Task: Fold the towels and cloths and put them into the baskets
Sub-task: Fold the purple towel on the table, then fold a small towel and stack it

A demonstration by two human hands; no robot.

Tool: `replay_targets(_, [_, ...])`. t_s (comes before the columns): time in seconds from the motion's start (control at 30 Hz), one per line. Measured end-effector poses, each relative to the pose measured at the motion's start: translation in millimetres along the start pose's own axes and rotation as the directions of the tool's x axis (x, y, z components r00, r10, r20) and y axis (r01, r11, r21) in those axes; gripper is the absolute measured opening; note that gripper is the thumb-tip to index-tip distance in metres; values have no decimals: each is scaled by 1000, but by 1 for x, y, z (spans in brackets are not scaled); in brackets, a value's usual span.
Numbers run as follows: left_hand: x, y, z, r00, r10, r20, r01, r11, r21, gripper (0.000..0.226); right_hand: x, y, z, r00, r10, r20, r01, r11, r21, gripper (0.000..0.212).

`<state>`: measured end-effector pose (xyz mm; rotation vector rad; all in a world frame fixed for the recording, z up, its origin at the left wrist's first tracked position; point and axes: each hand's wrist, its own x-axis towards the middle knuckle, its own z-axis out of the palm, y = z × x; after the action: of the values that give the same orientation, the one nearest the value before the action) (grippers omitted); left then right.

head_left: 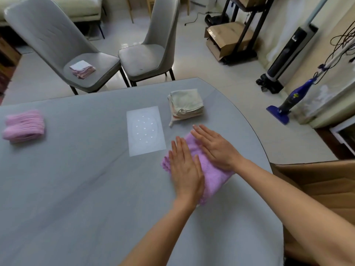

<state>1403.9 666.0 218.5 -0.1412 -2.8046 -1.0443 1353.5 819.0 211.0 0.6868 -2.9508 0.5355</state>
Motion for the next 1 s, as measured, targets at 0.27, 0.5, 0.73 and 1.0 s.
replay_targets(0.27, [-3,-45,45,986,28,164,-74,956,284,75,-24,11,50,994,105,24,-105,994,-10,57])
replay_targets(0.5, [-1,-53,59,978,36,207,-102,942,319,77,-24,19,63,992,118,39,-117,993,-33,59])
replay_targets(0.73, [14,-40,21,902,85,422,-223,931,290,93,-22,5,39,984,176,19,-173,978,-120,57])
replay_targets(1.0, [7,-10,-70,664,294,687,-479,874,89,41,-108,-91,-1,575,773,-267,-706,634,317,30])
